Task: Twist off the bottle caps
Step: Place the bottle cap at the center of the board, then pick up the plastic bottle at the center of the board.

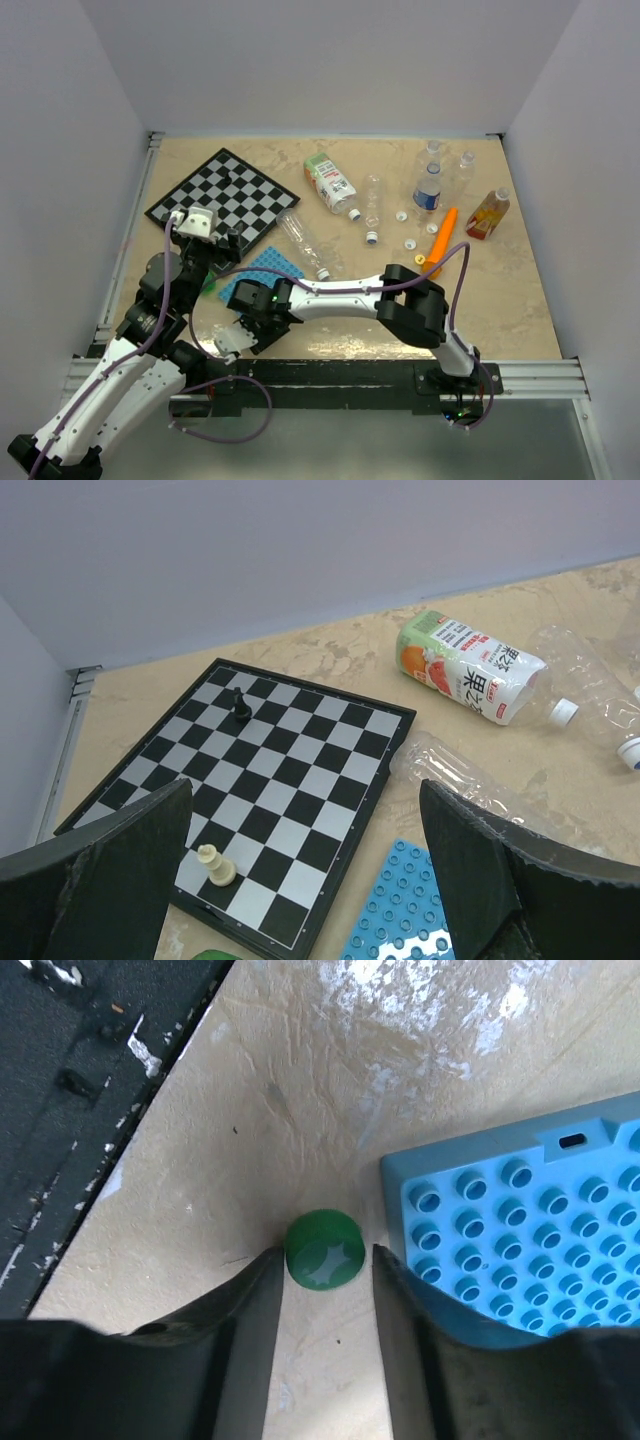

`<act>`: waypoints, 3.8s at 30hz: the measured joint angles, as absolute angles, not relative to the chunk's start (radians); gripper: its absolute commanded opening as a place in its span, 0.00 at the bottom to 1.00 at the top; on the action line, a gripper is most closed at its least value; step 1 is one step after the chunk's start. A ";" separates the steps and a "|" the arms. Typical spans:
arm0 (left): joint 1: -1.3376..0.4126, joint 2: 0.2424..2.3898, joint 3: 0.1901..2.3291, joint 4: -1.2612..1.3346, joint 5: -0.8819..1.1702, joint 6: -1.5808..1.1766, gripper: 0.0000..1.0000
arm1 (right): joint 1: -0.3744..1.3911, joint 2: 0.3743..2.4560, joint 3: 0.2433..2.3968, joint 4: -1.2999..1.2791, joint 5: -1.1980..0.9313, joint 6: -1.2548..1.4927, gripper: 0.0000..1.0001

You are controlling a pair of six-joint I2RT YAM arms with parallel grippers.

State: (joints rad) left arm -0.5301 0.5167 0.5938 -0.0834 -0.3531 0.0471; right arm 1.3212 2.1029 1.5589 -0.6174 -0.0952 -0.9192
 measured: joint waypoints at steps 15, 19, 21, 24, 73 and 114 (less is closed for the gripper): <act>-0.530 0.506 0.592 -0.083 -0.363 0.047 1.00 | 1.319 1.906 1.438 -0.634 -0.116 -0.936 0.59; -0.530 0.503 0.592 -0.083 -0.368 0.047 1.00 | 1.300 1.822 1.363 -0.649 -0.164 -0.970 0.59; -0.530 0.503 0.592 -0.083 -0.368 0.047 1.00 | 1.274 1.773 1.318 -0.670 -0.203 -0.992 0.59; -0.530 0.503 0.591 -0.083 -0.366 0.047 1.00 | 1.198 1.697 1.264 -0.705 -0.266 -1.020 0.59; -0.530 0.621 0.591 -0.092 -0.162 0.051 0.98 | 0.722 1.752 1.181 -0.031 -0.180 0.108 0.98; -0.530 0.615 0.591 -0.091 -0.160 0.066 0.98 | 0.768 1.732 1.207 -0.182 -0.077 -0.020 0.02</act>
State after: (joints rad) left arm -0.5301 0.6147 0.5915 -0.0910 -0.1604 0.0658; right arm 0.7677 1.7317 1.2072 -0.1818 -0.0772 -0.0196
